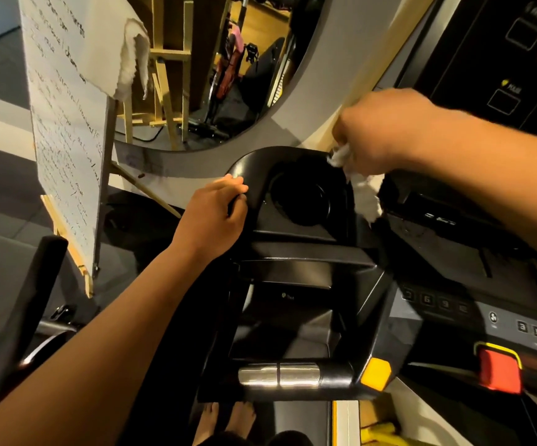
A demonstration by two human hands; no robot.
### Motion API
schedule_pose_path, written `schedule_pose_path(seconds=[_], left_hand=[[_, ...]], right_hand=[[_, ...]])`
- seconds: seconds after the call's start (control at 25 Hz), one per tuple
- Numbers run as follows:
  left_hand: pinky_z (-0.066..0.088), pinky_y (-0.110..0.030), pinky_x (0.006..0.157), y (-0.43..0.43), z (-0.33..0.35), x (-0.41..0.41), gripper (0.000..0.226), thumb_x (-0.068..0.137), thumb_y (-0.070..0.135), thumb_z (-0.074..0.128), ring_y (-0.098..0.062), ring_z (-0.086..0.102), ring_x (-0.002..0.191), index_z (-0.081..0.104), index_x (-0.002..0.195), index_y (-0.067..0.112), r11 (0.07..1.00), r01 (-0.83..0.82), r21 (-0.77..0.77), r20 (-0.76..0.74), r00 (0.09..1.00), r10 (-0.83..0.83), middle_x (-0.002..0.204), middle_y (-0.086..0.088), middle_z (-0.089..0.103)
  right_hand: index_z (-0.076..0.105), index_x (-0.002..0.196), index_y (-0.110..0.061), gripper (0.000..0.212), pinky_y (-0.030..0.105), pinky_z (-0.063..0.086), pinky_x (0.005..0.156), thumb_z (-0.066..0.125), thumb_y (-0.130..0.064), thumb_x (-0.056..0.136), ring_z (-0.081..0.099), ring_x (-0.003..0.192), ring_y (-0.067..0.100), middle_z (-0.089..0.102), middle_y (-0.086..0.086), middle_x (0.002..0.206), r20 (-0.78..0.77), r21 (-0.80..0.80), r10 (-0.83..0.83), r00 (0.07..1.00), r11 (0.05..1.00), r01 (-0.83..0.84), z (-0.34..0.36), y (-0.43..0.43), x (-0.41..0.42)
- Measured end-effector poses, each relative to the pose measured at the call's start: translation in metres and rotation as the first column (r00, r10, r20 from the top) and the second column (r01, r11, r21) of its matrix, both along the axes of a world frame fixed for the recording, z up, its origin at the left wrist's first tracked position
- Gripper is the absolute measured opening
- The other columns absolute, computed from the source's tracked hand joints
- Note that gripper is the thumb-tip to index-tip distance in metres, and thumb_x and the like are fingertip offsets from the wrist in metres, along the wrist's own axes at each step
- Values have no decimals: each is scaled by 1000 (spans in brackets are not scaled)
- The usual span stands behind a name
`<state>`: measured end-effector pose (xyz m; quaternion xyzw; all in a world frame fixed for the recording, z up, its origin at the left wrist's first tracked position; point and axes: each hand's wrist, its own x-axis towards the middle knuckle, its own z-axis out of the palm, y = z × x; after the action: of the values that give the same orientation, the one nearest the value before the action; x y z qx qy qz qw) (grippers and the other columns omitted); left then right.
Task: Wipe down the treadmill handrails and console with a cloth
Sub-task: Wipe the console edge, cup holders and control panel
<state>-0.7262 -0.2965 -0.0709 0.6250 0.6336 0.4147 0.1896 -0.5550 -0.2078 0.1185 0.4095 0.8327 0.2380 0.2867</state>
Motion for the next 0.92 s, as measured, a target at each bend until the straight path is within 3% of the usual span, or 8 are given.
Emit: schedule_pose_path(seconds=[0.08,0.24,0.36,0.52,0.6,0.68,0.8,0.92], left_hand=[[27,-20,108,-2,0,2,29,98,18,50,-20,47,133,66,119,7,1000,16,11,-26,1000,-16,133,-11,59],[28,-23,109,-4,0,2,30,99,20,49,-20,46,134,65,120,6,999,46,12,-28,999,-46,134,-11,59],[29,-25,110,-3,0,1,31,99,20,49,-21,45,134,64,122,7,999,50,18,-37,998,-50,133,-11,60],[31,-28,111,-2,-1,1,32,98,22,50,-19,46,133,64,124,8,999,25,19,-33,999,-25,133,-8,59],[34,-25,106,0,-1,1,27,98,19,51,-19,51,128,67,117,8,999,26,46,-48,999,-24,125,-7,65],[36,-24,103,1,1,2,25,98,18,51,-19,53,126,67,114,10,998,45,49,-67,997,-42,122,-6,66],[36,-32,108,-1,0,2,27,97,18,53,-19,48,131,65,120,11,999,39,26,-76,996,-37,132,-8,61],[33,-43,114,-3,2,4,30,97,17,53,-21,44,135,62,125,11,1000,29,-3,-119,992,-29,137,-9,56]], right_hand=[[62,94,-12,20,36,50,61,65,-26,80,62,79,33,57,7,80,-13,45,77,997,996,-76,-23,1,12],[52,124,-16,32,39,52,75,48,-12,93,62,100,37,55,21,122,-8,-175,-22,1000,984,20,-84,-8,49],[57,121,-16,32,33,44,74,50,-10,91,60,100,38,54,23,119,-117,-215,-71,991,976,44,-76,-20,59],[63,117,-23,38,34,52,74,53,-7,84,63,90,34,51,9,92,-136,-379,-150,979,921,88,-48,-56,77],[61,117,-21,36,33,48,68,49,-6,86,62,90,33,43,8,85,-125,-300,-138,982,949,95,-51,-56,84],[59,120,-18,35,33,43,66,46,-5,90,61,95,35,53,12,96,-134,-223,-120,984,971,88,-65,-46,79],[54,128,-13,35,41,49,77,43,-9,95,60,108,37,53,16,128,-188,-104,-140,972,987,122,-99,-6,63],[53,129,-10,34,43,48,84,41,-9,96,56,112,38,54,16,128,-374,-97,-250,893,968,230,-104,7,59]])
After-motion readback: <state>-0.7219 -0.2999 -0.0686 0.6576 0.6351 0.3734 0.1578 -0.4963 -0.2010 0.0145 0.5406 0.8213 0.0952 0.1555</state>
